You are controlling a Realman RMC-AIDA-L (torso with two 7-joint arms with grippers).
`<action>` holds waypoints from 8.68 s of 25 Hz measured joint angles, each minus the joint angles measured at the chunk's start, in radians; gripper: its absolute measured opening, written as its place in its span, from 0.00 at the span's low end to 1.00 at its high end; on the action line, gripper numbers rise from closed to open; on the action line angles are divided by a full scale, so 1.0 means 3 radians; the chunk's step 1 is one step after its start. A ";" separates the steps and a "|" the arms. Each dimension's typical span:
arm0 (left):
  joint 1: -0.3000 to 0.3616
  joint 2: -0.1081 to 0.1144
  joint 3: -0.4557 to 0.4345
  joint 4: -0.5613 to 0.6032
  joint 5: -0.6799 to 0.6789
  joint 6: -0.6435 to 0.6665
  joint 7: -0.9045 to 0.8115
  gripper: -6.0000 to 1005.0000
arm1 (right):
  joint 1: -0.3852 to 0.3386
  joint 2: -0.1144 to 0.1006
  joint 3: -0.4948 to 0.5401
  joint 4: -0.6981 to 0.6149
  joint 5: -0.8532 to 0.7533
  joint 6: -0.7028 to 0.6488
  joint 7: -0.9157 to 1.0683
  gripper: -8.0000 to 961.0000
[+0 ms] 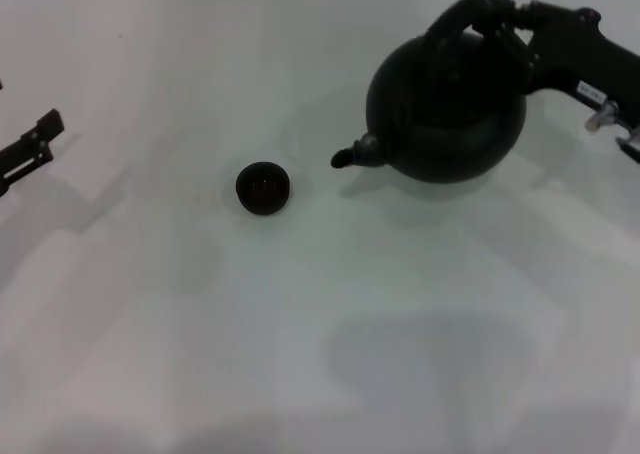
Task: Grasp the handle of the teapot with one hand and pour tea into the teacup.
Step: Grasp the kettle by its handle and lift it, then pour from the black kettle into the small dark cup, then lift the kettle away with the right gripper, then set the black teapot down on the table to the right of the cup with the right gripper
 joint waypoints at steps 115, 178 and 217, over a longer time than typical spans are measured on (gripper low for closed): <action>0.0251 -0.0012 -0.0174 -0.0265 -0.0264 -0.0016 0.0209 0.84 | -0.0194 0.0011 -0.1946 -0.1971 -0.0227 0.3203 -0.1301 0.13; 0.0214 -0.0001 -0.0174 -0.0298 -0.0260 -0.0034 0.0246 0.84 | -0.0202 0.0016 -0.1988 -0.2007 -0.0291 0.3187 -0.1047 0.12; 0.0045 0.0005 -0.0144 -0.0277 -0.0229 0.0018 0.0241 0.84 | -0.0232 -0.0012 -0.0260 -0.0054 0.0502 0.0152 -0.0600 0.12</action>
